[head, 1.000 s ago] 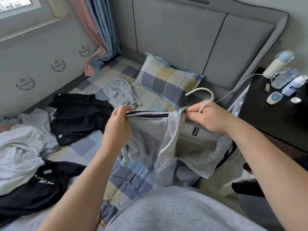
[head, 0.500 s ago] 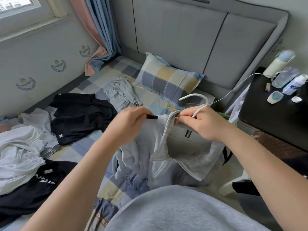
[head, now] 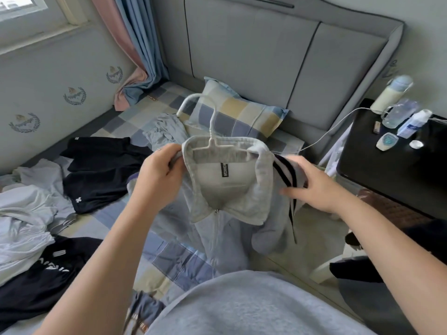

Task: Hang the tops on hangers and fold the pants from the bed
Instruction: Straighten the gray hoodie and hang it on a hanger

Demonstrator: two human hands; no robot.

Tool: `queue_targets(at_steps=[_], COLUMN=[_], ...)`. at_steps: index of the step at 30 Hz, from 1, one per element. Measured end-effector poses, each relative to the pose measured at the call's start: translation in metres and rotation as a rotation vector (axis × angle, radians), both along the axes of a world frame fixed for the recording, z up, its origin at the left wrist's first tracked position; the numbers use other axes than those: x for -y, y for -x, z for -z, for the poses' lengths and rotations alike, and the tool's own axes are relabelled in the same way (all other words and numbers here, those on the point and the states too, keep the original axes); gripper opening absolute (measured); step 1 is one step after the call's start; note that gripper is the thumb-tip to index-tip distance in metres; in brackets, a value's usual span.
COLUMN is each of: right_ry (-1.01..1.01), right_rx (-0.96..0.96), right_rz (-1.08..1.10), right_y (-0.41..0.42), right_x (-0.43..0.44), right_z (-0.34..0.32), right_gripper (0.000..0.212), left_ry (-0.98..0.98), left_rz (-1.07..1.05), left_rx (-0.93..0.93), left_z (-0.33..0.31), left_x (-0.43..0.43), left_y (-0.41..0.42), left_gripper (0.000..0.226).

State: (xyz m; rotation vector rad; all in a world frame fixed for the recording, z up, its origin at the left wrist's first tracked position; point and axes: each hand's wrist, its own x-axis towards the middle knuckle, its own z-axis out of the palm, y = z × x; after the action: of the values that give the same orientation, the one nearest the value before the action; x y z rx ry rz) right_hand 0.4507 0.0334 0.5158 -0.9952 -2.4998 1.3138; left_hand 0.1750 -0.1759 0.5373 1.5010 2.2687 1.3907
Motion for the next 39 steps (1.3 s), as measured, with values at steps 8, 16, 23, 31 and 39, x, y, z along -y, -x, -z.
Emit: queue_targets(at_steps=[8,16,23,31,39], right_ry=[-0.175,-0.056,-0.072,-0.159,-0.148], right_rx=[-0.002,-0.498,-0.387,-0.428,-0.084], right_rz=[0.274,0.287,0.511,0.486,0.466], right_y=[-0.008,0.003,-0.009,-0.057,-0.139], right_x=[-0.016,-0.019,-0.046,0.011,0.076], right_z=[0.039,-0.013,-0.014,-0.044,-0.043], right_gripper=[0.020,0.023,0.039,0.030,0.024], left_ry=[0.093,0.212,-0.025,-0.058,0.105], left_rz=[0.011,-0.035,0.125,0.344,0.603], left_rx=[-0.123,-0.108,0.178,0.267,0.239], left_z=[-0.004,0.012,-0.005,-0.024,-0.008], left_x=[0.009,0.018,0.009,-0.029,-0.087], left_y=[0.017,0.024,0.003,-0.021,-0.096], left_gripper=[0.014,0.025,0.016,0.018,0.022])
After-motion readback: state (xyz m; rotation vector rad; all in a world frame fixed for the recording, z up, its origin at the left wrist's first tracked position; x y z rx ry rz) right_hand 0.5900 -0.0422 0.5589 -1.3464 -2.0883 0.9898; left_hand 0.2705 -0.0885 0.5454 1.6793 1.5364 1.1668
